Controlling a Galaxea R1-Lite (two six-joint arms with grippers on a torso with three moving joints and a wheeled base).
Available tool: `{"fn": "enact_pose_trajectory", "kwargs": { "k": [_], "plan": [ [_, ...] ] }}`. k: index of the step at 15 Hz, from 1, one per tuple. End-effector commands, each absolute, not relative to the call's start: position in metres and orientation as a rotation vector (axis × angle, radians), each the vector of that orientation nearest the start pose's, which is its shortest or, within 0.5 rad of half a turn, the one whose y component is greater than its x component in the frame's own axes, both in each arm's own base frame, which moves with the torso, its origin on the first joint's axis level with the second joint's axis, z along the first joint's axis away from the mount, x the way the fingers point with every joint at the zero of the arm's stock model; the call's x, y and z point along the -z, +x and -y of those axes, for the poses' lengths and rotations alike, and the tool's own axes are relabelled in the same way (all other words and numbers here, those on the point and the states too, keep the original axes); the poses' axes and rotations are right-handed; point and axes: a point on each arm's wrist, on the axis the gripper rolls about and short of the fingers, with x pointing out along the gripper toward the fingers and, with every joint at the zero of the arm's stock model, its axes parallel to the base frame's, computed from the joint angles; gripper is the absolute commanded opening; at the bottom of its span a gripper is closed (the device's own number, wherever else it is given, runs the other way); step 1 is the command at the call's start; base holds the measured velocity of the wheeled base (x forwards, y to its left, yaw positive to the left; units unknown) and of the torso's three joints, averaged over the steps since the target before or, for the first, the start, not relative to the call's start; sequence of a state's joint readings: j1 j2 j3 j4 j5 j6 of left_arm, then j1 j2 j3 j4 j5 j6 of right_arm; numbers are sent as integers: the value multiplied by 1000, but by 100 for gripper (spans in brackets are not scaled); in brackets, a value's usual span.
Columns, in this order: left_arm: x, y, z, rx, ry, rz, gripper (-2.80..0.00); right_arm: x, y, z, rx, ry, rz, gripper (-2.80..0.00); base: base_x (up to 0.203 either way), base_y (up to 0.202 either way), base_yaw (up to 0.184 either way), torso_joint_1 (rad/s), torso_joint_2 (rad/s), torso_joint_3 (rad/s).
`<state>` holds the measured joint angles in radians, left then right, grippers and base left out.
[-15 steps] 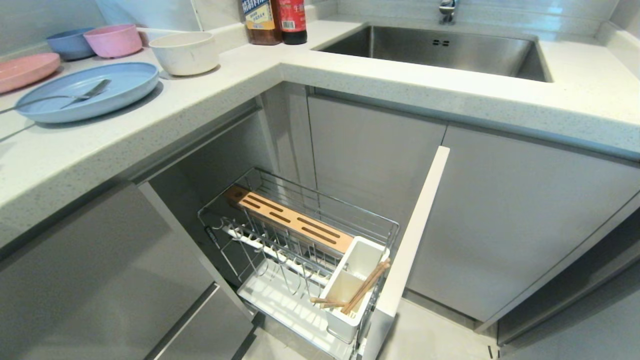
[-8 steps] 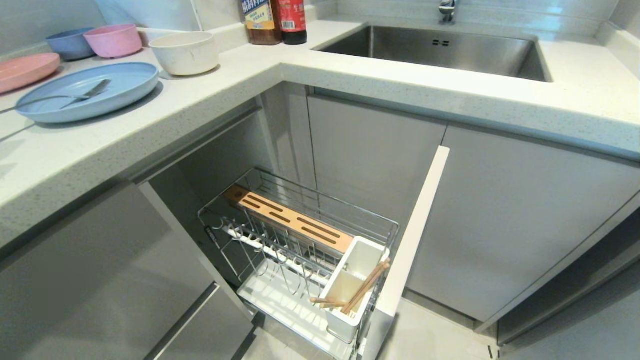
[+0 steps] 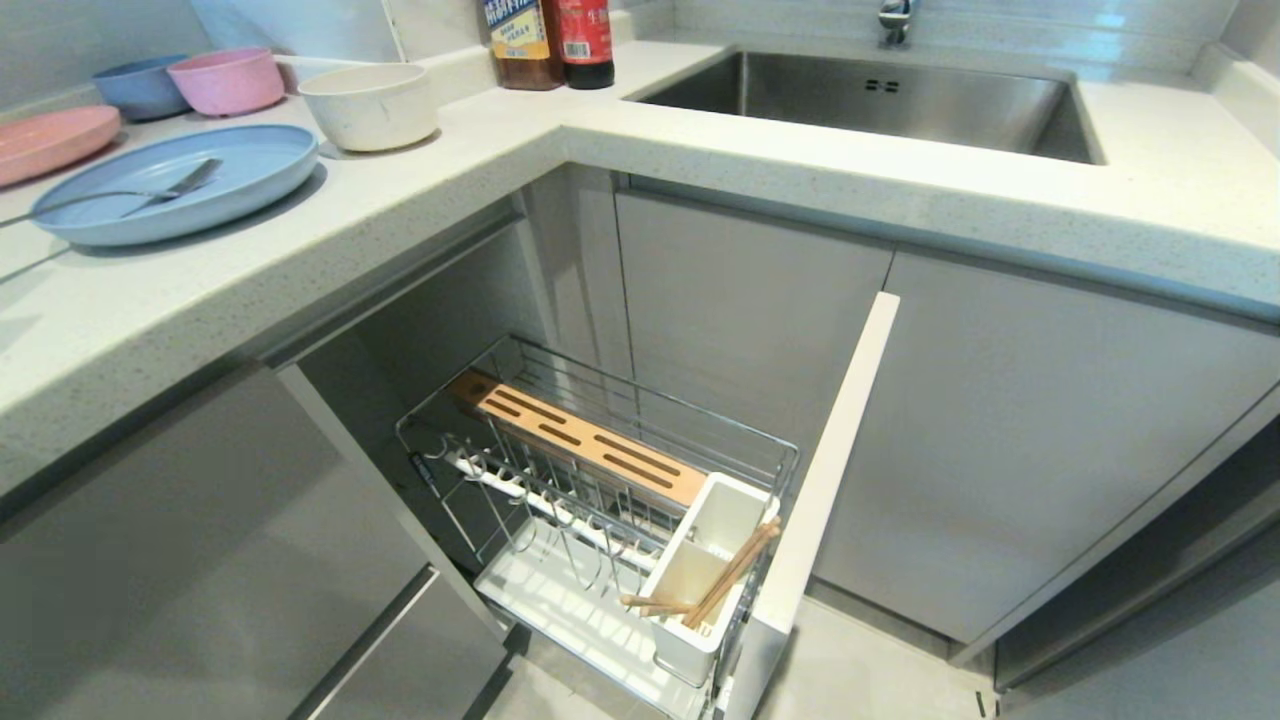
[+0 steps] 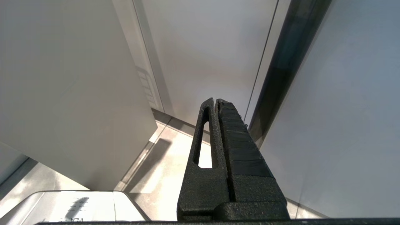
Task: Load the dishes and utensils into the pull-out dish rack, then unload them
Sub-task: Pick up the fork and place it in the cupboard
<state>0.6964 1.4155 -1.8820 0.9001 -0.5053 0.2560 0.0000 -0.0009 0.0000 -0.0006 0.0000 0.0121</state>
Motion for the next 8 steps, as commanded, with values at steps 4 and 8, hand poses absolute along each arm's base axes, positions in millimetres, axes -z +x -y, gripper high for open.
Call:
{"fn": "enact_pose_trajectory", "kwargs": {
  "k": [4,8],
  "plan": [
    [-399,159,-118,-109,24,-342,-280,-75,-23,0,0,12,-1,-280,0,0,0,0,0,0],
    [-390,173,-129,-38,104,-357,-280,-75,-23,0,0,12,0,-280,0,0,0,0,0,0]
  ]
}}
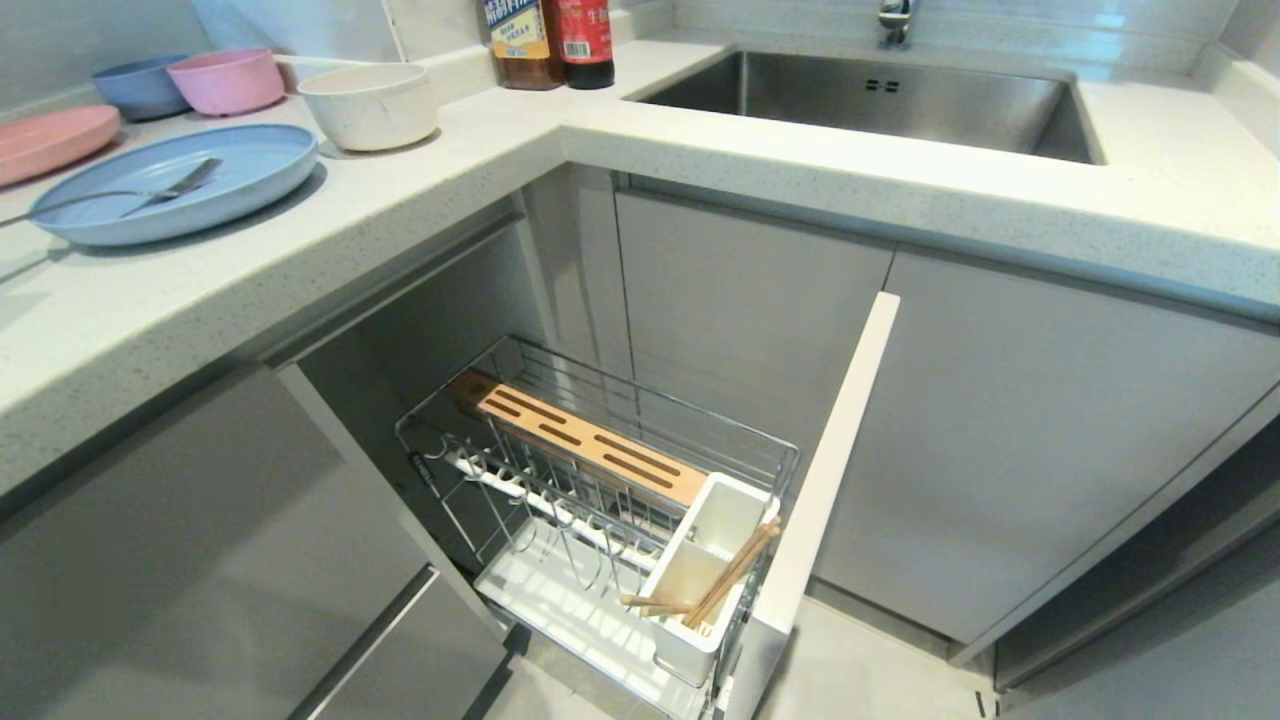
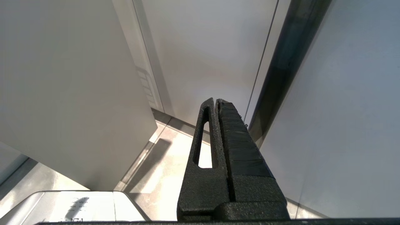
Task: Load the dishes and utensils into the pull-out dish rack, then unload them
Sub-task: Pick up the fork and place it in the cupboard
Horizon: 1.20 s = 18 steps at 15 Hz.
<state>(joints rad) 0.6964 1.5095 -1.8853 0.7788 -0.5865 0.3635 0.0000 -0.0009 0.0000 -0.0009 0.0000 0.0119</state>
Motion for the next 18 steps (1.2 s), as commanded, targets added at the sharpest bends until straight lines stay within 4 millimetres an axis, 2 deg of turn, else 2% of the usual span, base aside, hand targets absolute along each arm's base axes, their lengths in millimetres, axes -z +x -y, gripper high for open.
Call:
{"fn": "enact_pose_trajectory", "kwargs": {
  "k": [1,5,6,14,18],
  "plan": [
    [-389,175,-130,-10,103,-349,-280,-75,-23,0,0,12,-1,-280,0,0,0,0,0,0],
    [-386,183,-135,17,125,-349,-280,-75,-23,0,0,12,0,-280,0,0,0,0,0,0],
    [-387,183,-136,23,128,-342,0,-75,-23,0,0,12,0,-280,0,0,0,0,0,0],
    [-389,185,-133,173,112,-273,0,-75,-23,0,0,12,0,-280,0,0,0,0,0,0],
    [-387,198,-136,207,131,-261,0,-75,-23,0,0,12,-1,-280,0,0,0,0,0,0]
  ]
}}
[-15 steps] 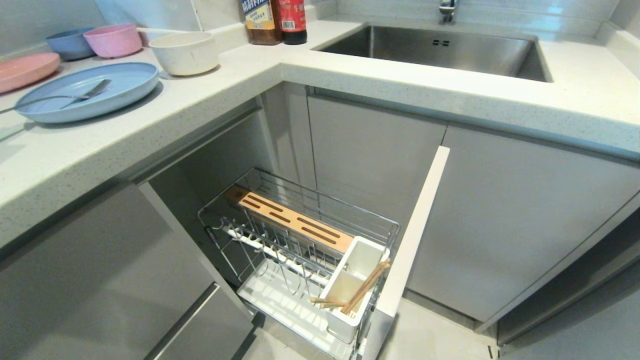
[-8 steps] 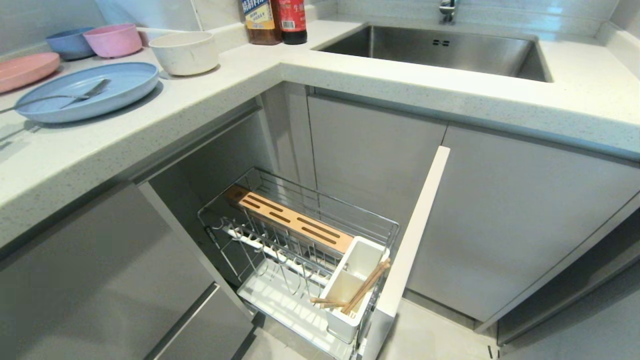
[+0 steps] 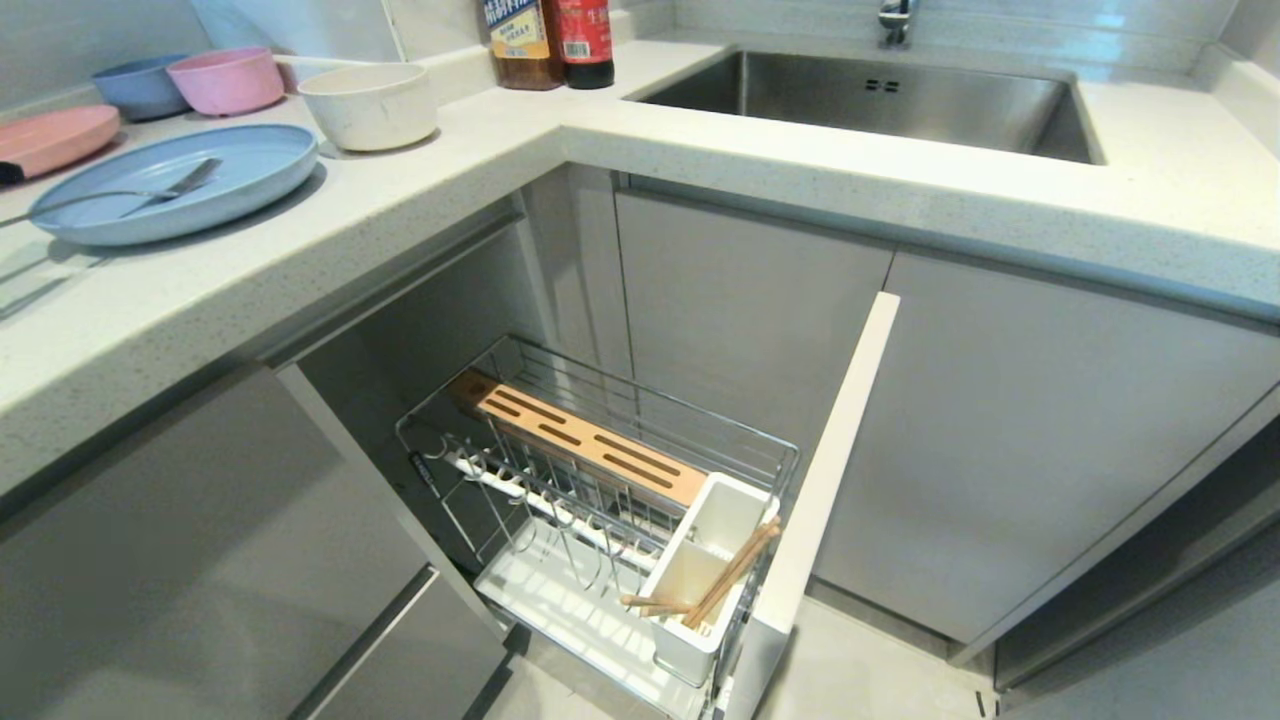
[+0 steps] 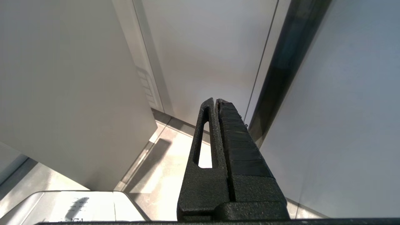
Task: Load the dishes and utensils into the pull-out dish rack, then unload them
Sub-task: Pick up the fork and place it in the cupboard
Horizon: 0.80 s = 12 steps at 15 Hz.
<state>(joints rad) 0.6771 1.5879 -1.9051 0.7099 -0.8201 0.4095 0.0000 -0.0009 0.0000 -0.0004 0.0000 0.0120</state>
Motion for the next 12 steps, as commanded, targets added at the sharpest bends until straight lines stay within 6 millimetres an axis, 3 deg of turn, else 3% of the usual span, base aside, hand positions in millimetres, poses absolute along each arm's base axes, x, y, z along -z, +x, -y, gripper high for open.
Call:
{"fn": "enact_pose_trajectory", "kwargs": {
  "k": [1,12],
  "plan": [
    [-385,200,-138,207,133,-265,0,-75,-23,0,0,12,-1,-280,0,0,0,0,0,0],
    [-381,220,-141,248,207,-245,0,-75,-23,0,0,12,0,-280,0,0,0,0,0,0]
  ]
}}
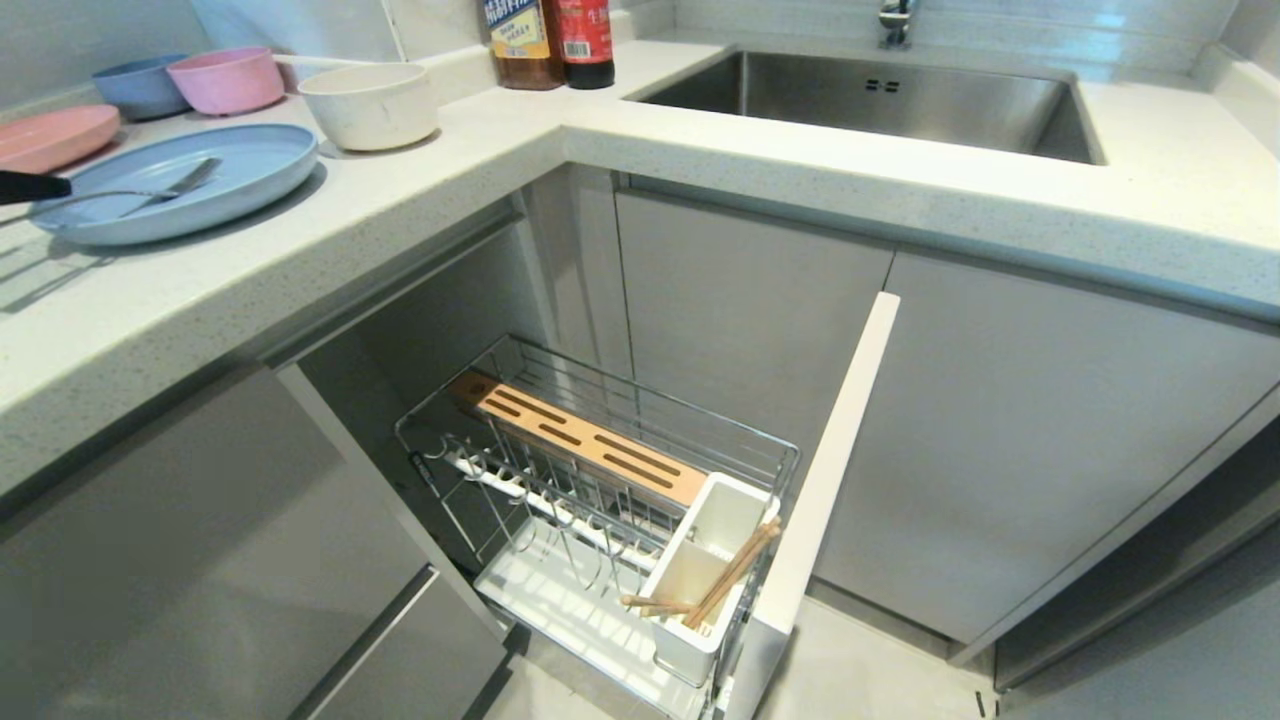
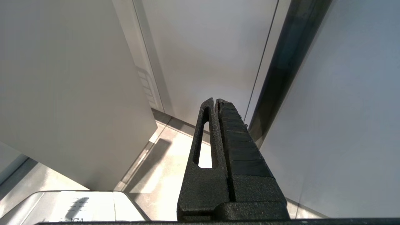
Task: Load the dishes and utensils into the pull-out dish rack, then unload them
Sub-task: Pick up the fork and place it in the cupboard
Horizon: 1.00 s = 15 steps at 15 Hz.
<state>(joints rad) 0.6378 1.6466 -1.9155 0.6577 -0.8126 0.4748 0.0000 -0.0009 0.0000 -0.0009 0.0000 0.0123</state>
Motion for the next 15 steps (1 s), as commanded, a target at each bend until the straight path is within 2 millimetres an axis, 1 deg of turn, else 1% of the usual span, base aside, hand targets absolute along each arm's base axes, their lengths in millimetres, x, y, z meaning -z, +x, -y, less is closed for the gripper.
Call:
{"fn": "enact_pose_trajectory", "kwargs": {
  "k": [1,15],
  "plan": [
    [-380,221,-141,248,214,-247,0,-75,-23,0,0,12,1,-280,0,0,0,0,0,0],
    [-371,225,-140,250,211,-281,0,-75,-23,0,0,12,0,-280,0,0,0,0,0,0]
  ]
}}
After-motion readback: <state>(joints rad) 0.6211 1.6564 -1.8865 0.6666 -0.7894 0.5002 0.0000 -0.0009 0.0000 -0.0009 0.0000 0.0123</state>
